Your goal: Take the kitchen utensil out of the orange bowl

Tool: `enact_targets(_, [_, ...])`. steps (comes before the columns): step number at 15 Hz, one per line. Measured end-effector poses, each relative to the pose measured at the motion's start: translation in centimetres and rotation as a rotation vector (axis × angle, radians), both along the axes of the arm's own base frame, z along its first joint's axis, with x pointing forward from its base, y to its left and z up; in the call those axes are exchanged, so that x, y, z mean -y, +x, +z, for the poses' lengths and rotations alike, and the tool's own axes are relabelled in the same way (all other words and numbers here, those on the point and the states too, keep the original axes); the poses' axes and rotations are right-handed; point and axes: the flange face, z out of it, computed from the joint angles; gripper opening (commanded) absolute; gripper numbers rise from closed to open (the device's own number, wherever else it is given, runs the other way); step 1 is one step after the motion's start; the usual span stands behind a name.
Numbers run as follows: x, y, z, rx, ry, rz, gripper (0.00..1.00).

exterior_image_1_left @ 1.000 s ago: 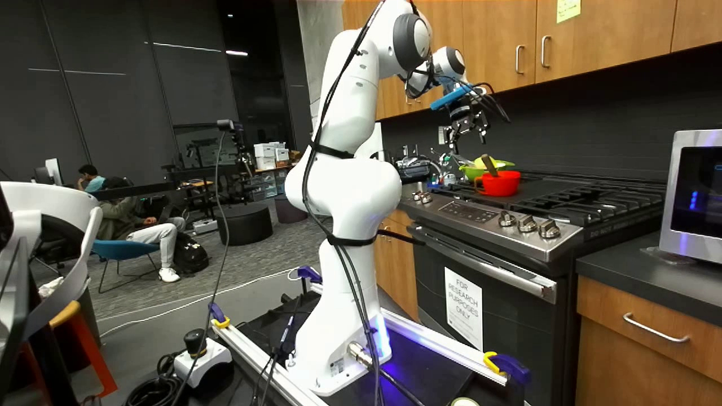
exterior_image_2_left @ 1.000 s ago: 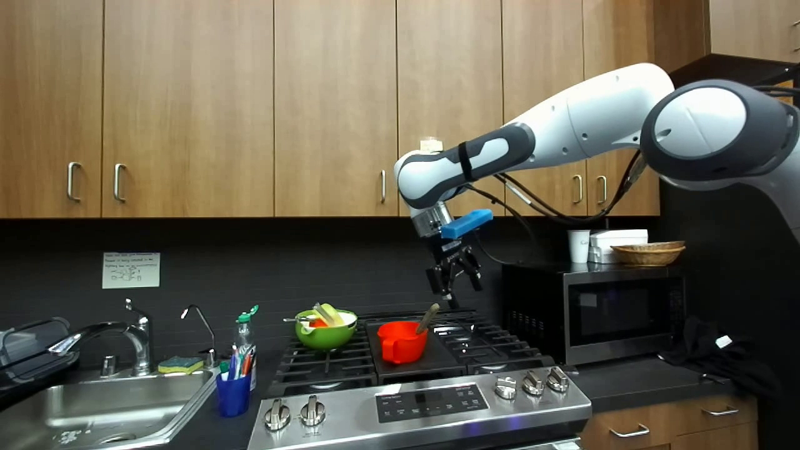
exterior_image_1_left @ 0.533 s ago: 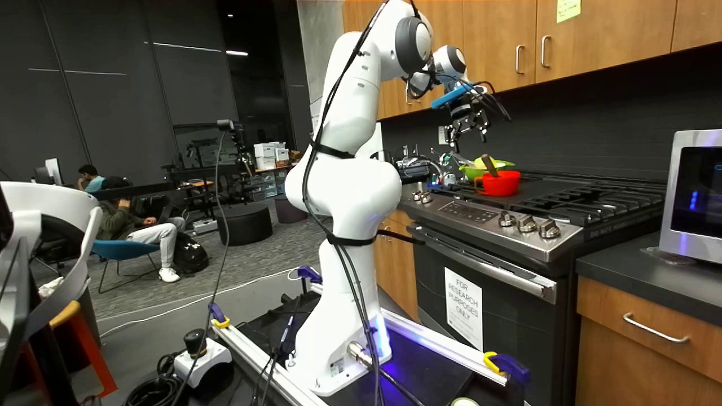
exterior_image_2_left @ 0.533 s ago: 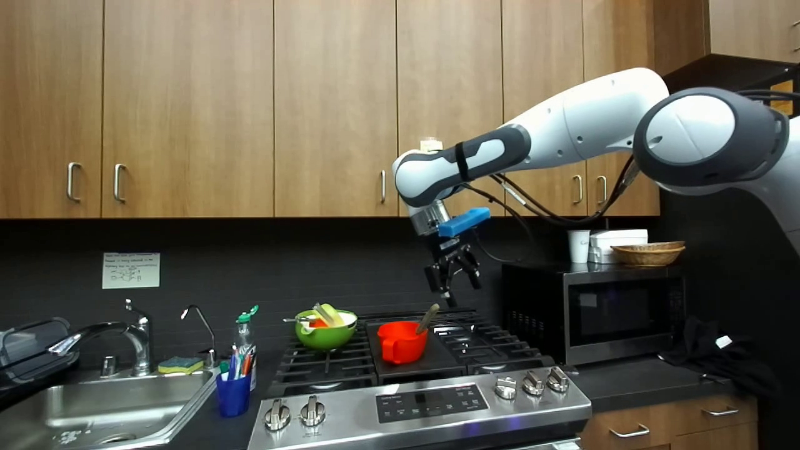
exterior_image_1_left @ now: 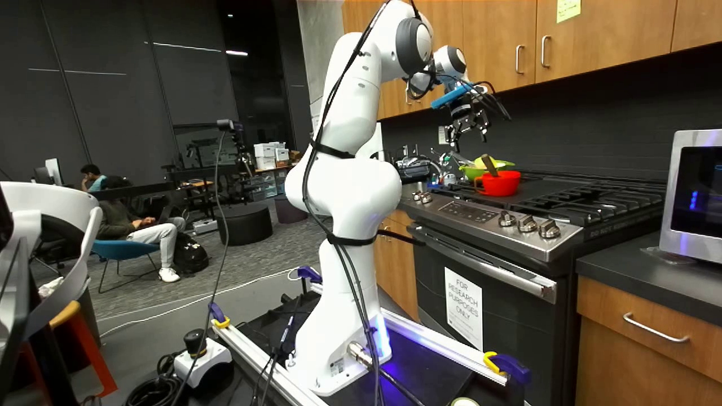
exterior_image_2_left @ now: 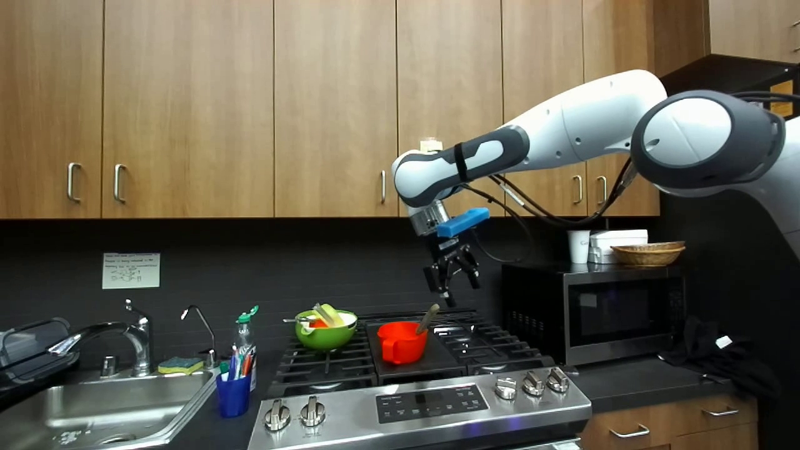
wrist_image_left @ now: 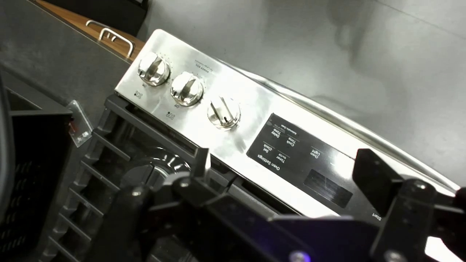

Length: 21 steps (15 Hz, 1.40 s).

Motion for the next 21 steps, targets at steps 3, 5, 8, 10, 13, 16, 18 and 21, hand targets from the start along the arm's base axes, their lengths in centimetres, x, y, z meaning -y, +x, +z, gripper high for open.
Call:
enact_targets(3, [-0.2,0.4,-0.8,0.007,-0.005,-0.019,1.00])
enact_targets(5, [-0.8,1.0,-2.3,0.006,-0.015,-0.040,1.00])
enact_targets(8, [-2.2,2.1,-5.4,0.005,-0.032,-0.054,1.00])
enact_targets(10, [-3.0,3.0,-6.9,0.023,-0.048,-0.052,1.00])
enact_targets(13, [-3.1,4.1,-7.8,0.071,-0.102,-0.045,1.00])
enact_targets(16, [-1.9,4.8,-7.3,0.123,-0.171,-0.051,1.00])
enact_targets(18, [-0.8,5.1,-6.6,0.150,-0.195,-0.074,1.00])
enact_targets(21, [0.4,5.4,-6.0,0.168,-0.204,-0.102,1.00])
